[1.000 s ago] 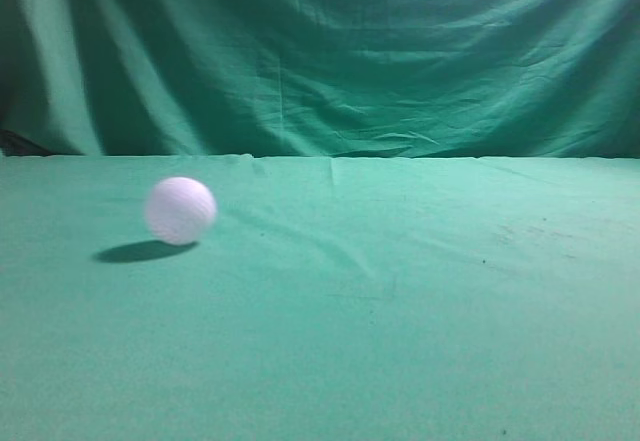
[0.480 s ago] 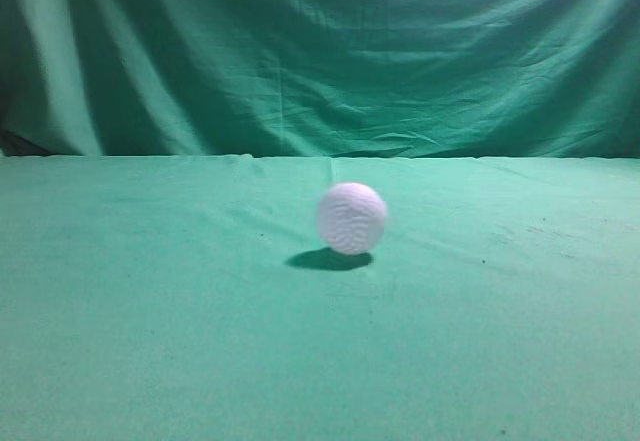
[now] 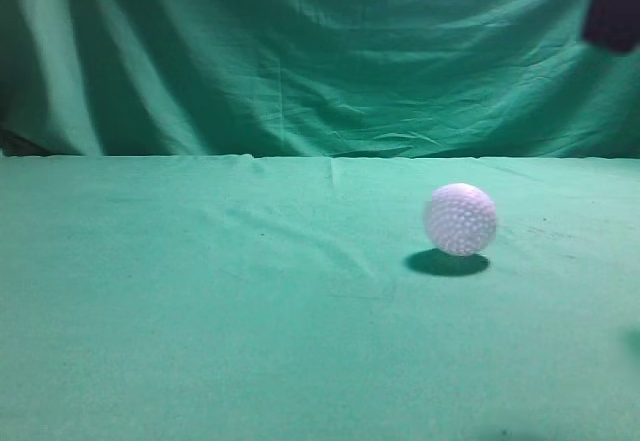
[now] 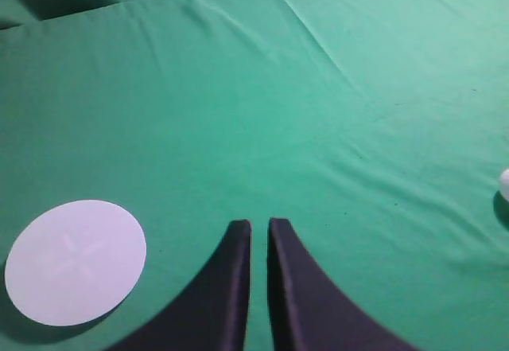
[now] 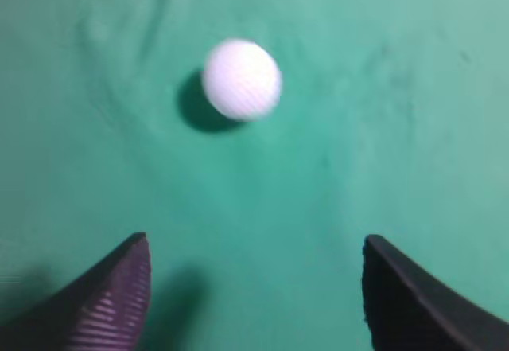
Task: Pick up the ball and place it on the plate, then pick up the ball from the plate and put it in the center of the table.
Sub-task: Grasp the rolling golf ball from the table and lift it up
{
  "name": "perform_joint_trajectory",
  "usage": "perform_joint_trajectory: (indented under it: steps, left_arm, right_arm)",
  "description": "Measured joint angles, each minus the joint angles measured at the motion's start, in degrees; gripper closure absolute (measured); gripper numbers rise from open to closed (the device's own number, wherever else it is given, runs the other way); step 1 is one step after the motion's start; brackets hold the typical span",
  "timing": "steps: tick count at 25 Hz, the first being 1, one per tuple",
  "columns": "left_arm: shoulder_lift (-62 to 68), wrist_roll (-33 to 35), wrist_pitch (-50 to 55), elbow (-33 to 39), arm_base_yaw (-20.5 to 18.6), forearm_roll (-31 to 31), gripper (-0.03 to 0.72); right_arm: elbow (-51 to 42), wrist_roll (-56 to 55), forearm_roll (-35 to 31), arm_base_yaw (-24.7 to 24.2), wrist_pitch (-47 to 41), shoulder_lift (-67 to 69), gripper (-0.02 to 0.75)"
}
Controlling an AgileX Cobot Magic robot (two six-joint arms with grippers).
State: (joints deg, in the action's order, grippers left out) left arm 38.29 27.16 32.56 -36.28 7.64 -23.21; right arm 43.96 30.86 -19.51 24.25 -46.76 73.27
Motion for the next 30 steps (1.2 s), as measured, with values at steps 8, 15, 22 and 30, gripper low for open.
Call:
perform_joint_trajectory:
  steps: [8,15,22,30]
  left_arm:
    - [-4.5,0.0,-0.2,2.5,0.0,-0.1,0.629]
    - [-4.5,0.0,-0.3,2.6,0.0,-0.3,0.629]
    - [-4.5,0.0,-0.3,2.6,0.0,-0.4,0.629]
    - [-4.5,0.0,-0.3,2.6,0.0,-0.4,0.629]
  right_arm:
    - [5.9,-3.7,2.1,6.0,8.2,13.4,0.214]
    - [13.9,-16.0,15.7,6.0,7.0,23.4,0.214]
    - [17.1,-22.6,17.0,5.8,4.7,28.4,0.214]
    - [17.1,-23.1,17.0,5.2,3.7,30.1,0.214]
